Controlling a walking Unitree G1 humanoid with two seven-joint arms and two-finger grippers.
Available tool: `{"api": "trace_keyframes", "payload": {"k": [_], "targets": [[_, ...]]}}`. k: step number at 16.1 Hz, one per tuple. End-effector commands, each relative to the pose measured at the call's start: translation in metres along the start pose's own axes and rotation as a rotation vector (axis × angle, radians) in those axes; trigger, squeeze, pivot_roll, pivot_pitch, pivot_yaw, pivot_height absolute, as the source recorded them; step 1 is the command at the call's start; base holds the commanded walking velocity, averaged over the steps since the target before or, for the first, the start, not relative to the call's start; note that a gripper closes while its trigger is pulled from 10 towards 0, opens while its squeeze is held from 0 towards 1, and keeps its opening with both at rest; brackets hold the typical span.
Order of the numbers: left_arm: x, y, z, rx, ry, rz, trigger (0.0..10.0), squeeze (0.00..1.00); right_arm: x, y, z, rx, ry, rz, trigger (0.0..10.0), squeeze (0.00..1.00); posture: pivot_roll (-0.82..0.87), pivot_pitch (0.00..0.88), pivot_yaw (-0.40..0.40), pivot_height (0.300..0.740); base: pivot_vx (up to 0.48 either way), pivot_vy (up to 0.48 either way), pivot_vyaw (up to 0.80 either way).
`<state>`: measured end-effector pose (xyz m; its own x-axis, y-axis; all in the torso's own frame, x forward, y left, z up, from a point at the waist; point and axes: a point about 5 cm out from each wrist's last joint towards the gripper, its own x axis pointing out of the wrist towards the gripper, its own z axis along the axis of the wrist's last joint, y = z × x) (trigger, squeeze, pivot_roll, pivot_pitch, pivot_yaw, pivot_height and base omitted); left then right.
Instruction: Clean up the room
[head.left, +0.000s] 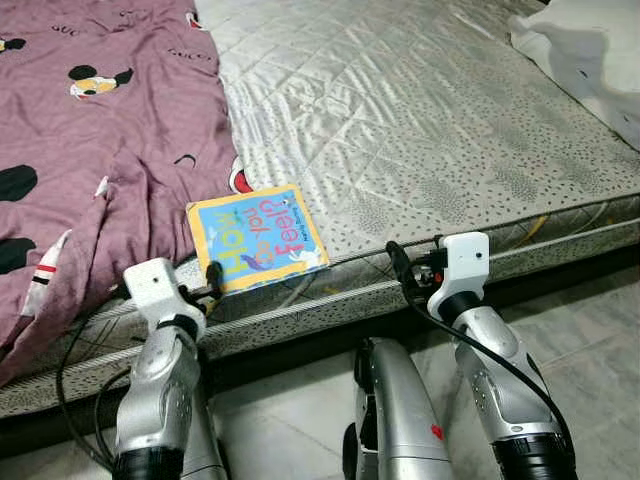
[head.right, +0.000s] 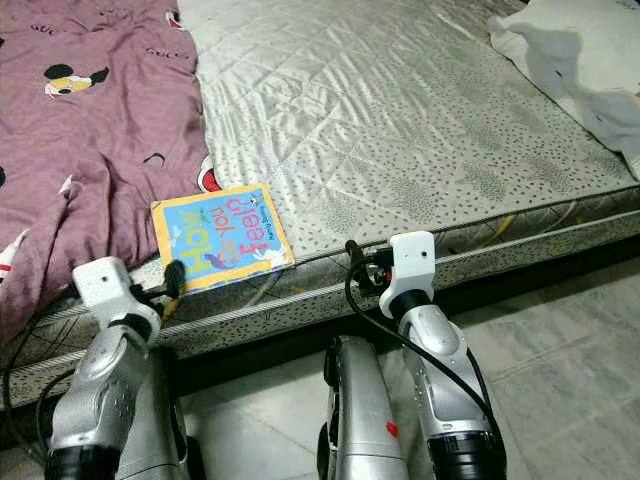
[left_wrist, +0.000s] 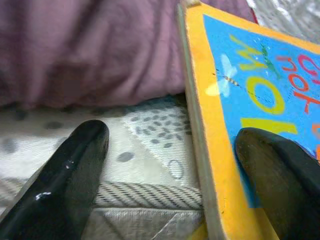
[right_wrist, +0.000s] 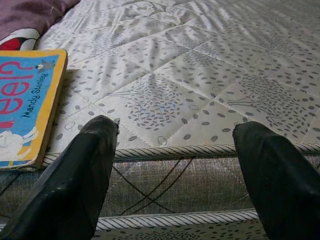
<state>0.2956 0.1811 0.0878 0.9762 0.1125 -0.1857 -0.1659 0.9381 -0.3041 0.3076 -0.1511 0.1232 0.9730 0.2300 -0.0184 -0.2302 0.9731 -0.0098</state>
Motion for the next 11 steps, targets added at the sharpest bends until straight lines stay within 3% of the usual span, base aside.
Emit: {"api": "trace_keyframes", "payload": {"k": [1, 5, 9, 10, 11], "targets": [[0.003, 0.001, -0.009, -0.024, 0.055, -0.026, 10.0, 0.0, 0.0, -0.002, 0.004, -0.01, -0.008, 0.001, 10.0, 0.0, -0.09, 0.192, -0.083, 0.478, 0.0, 0.0, 0.0], [0.014, -0.002, -0.014, -0.054, 0.106, -0.096, 10.0, 0.0, 0.001, -0.003, 0.006, -0.018, -0.014, 0.0, 10.0, 0.0, -0.1, 0.174, -0.085, 0.478, 0.0, 0.0, 0.0], [0.025, -0.017, -0.012, -0.094, 0.115, -0.239, 10.0, 0.0, 0.002, -0.002, 0.01, -0.034, -0.031, 0.007, 10.0, 0.0, -0.1, 0.158, -0.085, 0.478, 0.0, 0.0, 0.0], [0.027, -0.019, -0.013, -0.104, 0.122, -0.273, 3.2, 0.0, 0.002, -0.002, 0.011, -0.036, -0.033, 0.004, 10.0, 0.0, -0.1, 0.151, -0.083, 0.478, 0.0, 0.0, 0.0], [0.028, -0.021, -0.014, -0.106, 0.125, -0.292, 0.0, 0.0, 0.002, -0.002, 0.011, -0.036, -0.035, 0.003, 10.0, 0.0, -0.1, 0.151, -0.083, 0.478, 0.0, 0.0, 0.0]]}}
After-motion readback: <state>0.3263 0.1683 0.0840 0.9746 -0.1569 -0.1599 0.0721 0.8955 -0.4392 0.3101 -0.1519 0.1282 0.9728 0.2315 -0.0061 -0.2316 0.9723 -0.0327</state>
